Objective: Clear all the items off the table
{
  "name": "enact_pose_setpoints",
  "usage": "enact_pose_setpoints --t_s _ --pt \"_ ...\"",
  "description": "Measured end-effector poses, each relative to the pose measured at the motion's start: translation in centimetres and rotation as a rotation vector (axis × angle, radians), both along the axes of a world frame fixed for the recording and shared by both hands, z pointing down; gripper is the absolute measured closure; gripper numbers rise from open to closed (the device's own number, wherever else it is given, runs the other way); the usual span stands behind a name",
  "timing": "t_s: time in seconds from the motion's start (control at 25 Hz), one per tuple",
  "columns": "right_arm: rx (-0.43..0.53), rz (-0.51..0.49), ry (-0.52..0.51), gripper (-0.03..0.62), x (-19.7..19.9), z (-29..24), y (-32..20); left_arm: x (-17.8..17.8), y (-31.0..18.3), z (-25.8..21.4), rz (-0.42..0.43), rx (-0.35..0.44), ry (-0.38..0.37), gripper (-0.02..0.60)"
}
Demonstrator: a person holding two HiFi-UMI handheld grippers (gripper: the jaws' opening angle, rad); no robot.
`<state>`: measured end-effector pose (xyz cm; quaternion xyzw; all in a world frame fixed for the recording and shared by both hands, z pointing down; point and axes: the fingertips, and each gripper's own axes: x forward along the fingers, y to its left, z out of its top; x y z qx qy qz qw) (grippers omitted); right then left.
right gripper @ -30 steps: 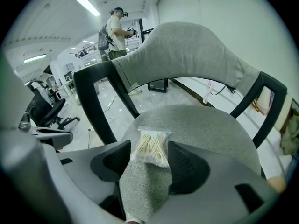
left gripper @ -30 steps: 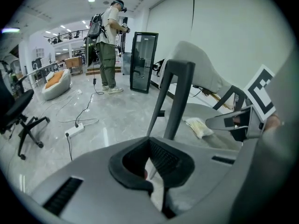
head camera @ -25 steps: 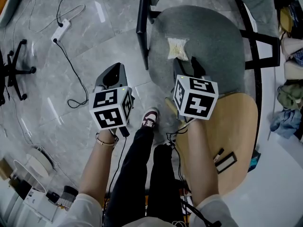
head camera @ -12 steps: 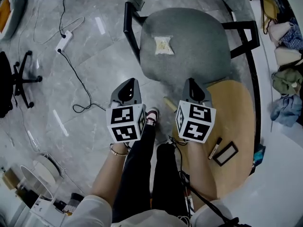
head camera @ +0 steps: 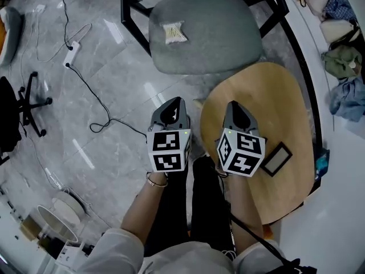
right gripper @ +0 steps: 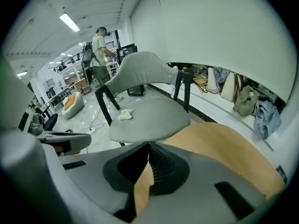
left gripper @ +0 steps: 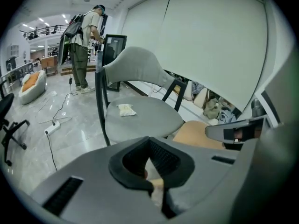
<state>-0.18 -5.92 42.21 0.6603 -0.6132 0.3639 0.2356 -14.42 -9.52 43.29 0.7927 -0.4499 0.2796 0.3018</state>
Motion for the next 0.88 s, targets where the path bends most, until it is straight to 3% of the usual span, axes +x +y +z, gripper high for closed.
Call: enact_pose_setpoints --t_s 0.48,0.68,0.88 --pt "-0.02 0.137 -0.006 0.568 5.1 0.0 5.9 5.0 2.9 -0.1 0.128 -0.006 -0.016 0.578" --pt "-0.048 0.239 -0.002 0.568 9.4 1.4 10.7 9.9 6.1 1.3 0.232 -0.031 -0.024 0.578" --pt "-0.088 0.393 -0.002 0.568 14.6 2.6 17.8 16.6 11.5 2.7 0.39 -0.077 -0.019 0.578"
